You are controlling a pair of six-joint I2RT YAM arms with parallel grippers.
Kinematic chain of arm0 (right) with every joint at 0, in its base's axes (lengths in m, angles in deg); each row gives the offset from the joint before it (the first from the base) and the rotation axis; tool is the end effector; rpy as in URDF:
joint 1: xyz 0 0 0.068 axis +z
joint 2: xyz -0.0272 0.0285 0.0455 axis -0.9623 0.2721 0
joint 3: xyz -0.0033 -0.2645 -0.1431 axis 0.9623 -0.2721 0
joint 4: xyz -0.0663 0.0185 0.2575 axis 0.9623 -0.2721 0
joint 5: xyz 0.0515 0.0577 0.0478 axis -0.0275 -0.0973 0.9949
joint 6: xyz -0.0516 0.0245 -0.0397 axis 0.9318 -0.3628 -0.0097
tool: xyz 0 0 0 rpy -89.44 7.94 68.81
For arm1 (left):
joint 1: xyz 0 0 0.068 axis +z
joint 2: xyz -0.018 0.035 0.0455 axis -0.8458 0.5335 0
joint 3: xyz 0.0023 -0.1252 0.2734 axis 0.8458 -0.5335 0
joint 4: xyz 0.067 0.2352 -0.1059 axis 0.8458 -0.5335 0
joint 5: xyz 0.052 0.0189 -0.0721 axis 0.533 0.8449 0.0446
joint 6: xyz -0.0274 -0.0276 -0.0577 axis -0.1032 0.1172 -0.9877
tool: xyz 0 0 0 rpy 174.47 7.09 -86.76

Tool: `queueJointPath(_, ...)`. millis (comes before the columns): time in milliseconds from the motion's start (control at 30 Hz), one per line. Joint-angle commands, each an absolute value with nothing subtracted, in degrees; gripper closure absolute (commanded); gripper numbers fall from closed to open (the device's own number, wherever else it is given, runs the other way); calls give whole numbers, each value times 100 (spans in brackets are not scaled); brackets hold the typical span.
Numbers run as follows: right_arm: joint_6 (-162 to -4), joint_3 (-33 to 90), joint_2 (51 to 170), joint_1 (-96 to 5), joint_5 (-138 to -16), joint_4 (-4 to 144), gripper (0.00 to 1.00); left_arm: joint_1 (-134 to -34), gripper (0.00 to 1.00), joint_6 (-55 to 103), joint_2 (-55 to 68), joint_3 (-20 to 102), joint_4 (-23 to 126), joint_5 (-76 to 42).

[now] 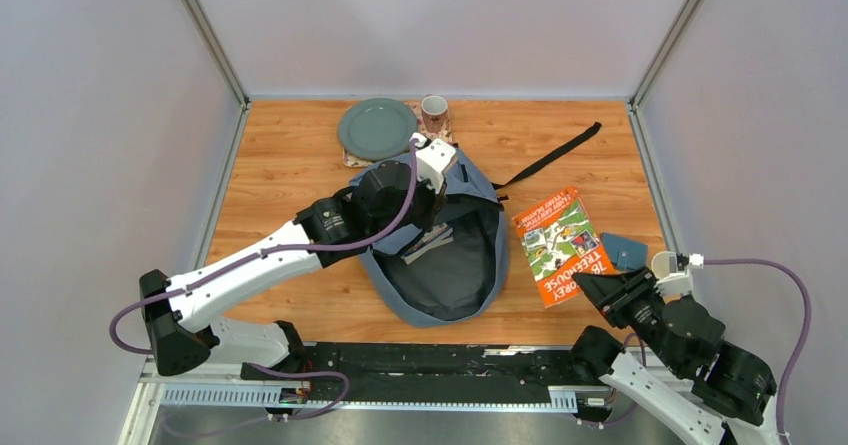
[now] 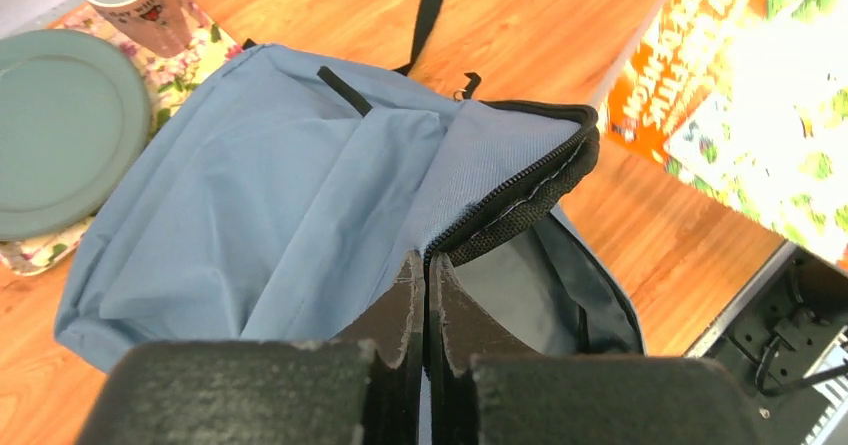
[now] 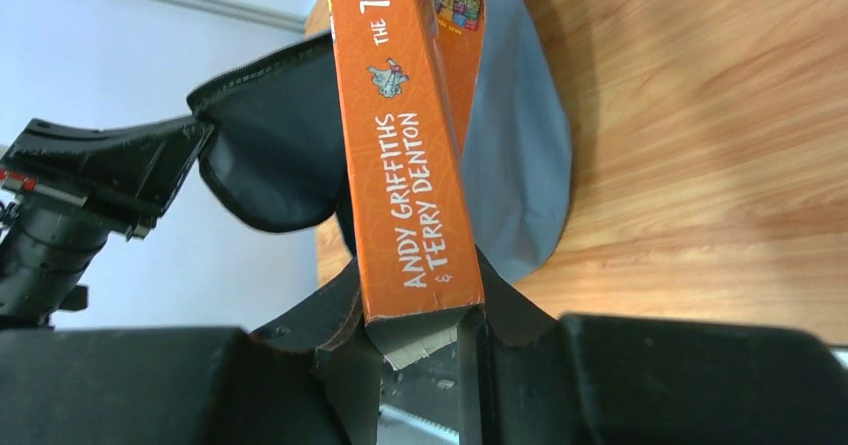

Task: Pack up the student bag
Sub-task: Place the book in the student bag.

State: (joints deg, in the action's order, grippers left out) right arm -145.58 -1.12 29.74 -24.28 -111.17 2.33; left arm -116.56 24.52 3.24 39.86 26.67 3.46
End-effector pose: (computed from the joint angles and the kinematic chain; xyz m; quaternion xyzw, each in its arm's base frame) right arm 0.0027 -0.0362 0.2891 0.2623 0.7770 0.3678 0.4384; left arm 0.1658 -0.2509 0.3944 0.2852 0.7866 -0.2373 0.4936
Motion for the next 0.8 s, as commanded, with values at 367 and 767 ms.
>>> queueJointPath(367,-16592,-1443,2883,-2429,-8195,2672,100,-11717,100,2606,-112,4059,3871,966)
queueJointPath(767,-17226,-2843,4577,-2429,-8115,6348,100,-11717,100,2421,-102,3972,3748,624)
